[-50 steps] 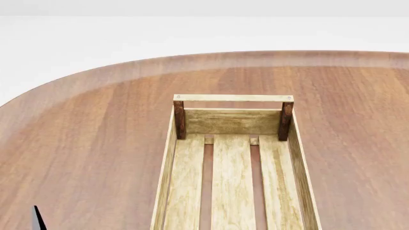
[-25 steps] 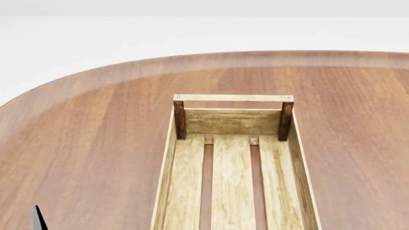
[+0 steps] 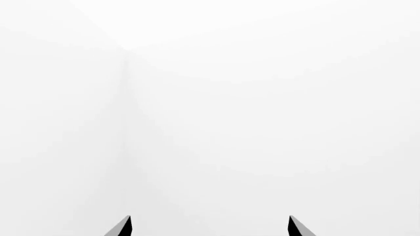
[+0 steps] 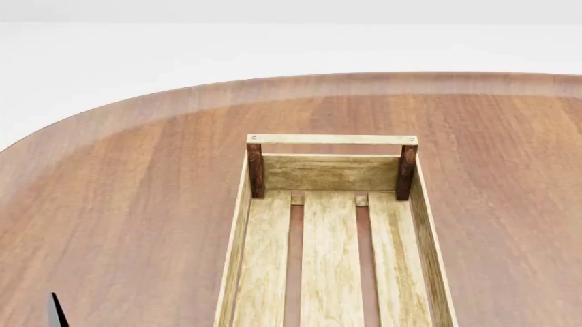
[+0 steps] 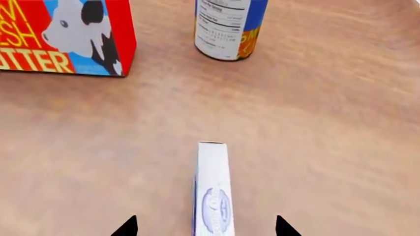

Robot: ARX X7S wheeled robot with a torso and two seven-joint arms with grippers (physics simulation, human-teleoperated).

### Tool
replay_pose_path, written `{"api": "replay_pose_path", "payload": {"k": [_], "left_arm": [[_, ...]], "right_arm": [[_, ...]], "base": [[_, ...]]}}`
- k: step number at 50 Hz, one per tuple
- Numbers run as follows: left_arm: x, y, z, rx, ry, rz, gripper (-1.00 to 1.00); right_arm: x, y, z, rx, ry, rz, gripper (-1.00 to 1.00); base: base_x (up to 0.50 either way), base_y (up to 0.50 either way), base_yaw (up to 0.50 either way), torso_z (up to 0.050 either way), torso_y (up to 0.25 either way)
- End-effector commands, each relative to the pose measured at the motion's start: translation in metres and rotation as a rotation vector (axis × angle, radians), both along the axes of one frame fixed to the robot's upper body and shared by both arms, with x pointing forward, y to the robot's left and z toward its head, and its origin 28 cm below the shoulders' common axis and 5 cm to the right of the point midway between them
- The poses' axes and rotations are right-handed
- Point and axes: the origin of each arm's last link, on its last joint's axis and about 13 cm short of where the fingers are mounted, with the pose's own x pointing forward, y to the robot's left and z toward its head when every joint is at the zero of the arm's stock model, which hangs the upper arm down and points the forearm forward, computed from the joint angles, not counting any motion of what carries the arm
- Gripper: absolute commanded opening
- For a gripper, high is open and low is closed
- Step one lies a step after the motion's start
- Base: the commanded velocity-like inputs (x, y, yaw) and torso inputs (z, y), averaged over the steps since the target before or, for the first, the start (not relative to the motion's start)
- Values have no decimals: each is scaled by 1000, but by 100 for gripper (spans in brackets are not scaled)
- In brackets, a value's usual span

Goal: Pick up the cream cheese and put it in the tray.

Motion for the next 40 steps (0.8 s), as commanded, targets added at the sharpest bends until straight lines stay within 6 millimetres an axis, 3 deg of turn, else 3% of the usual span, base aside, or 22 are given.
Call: {"api": "replay_pose_path", "payload": {"k": [1,2,3,18,40], "left_arm": [[0,0,0,2,1,0,100],[0,0,0,2,1,0,100],[0,0,0,2,1,0,100],[0,0,0,3,2,2,100],[0,1,-1,-2,-1,7,100]], "right_arm": [[3,0,-8,15,17,10,100],[3,0,-9,15,19,8,100],[3,0,-9,16,15,9,-100],[5,4,-1,-7,-30,40,-100],[-7,23,54,-168,-182,133,-100]], "base": [[0,0,0,0,0],[0,0,0,0,0],[0,0,0,0,0],[1,-1,0,0,0],[0,0,0,0,0]]}}
